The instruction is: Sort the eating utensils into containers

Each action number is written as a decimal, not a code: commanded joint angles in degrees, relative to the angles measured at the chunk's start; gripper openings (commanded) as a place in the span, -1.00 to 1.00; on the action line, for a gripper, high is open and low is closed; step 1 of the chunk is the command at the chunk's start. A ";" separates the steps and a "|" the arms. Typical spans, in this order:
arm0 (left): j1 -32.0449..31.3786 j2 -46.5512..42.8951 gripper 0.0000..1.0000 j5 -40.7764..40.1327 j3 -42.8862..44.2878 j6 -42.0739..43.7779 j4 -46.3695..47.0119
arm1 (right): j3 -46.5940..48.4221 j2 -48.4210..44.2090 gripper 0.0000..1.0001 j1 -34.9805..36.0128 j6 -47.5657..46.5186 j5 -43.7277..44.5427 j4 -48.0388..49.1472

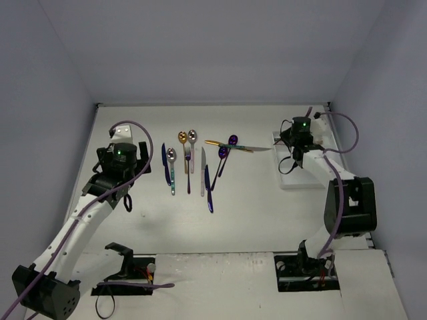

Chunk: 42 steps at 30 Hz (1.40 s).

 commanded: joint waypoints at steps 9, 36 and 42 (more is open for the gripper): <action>2.51 -1.14 0.84 4.33 0.17 2.36 2.04 | 12.32 16.85 -0.93 -5.29 17.51 8.61 2.80; 3.39 0.39 0.84 7.05 0.06 1.36 2.13 | 13.94 15.55 -0.91 -6.20 5.41 6.38 2.60; 3.48 0.97 0.84 7.91 0.40 1.45 2.13 | 24.45 18.86 -0.25 -6.29 -13.36 -1.35 0.32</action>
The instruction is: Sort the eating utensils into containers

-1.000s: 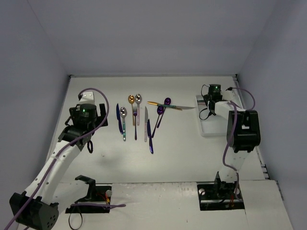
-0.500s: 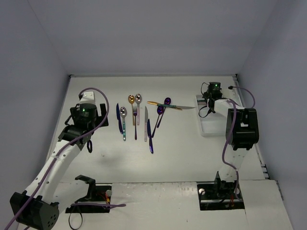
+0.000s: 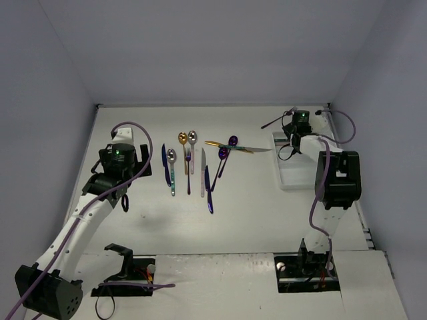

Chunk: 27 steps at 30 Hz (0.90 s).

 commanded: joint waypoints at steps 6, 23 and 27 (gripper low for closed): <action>0.64 0.11 0.84 0.91 1.38 0.26 2.86 | 15.93 5.61 -0.06 -0.39 -22.23 -8.08 1.84; 0.65 1.79 0.84 1.72 1.36 0.64 2.64 | 36.38 25.18 0.15 2.30 -28.01 4.19 1.73; 0.65 1.79 0.84 1.55 1.28 0.65 2.62 | 39.02 28.31 0.15 2.64 -27.90 5.55 1.20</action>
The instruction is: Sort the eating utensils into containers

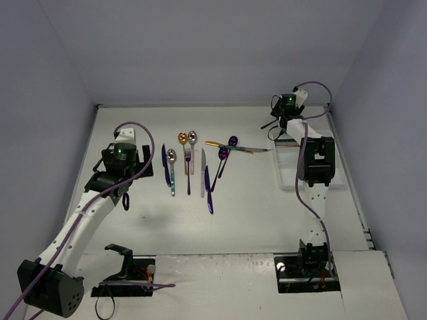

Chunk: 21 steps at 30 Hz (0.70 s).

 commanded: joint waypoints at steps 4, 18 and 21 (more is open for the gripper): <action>0.34 -0.30 0.84 0.03 1.30 0.66 2.50 | 8.62 3.89 0.12 2.08 -3.25 6.87 0.09; 0.34 -1.07 0.84 -0.14 1.36 0.59 2.35 | 13.88 9.19 -0.27 2.65 -2.26 2.48 -4.46; 0.34 -1.15 0.84 -0.06 1.28 0.51 2.26 | 14.26 9.47 -0.36 3.25 -2.53 0.48 -5.52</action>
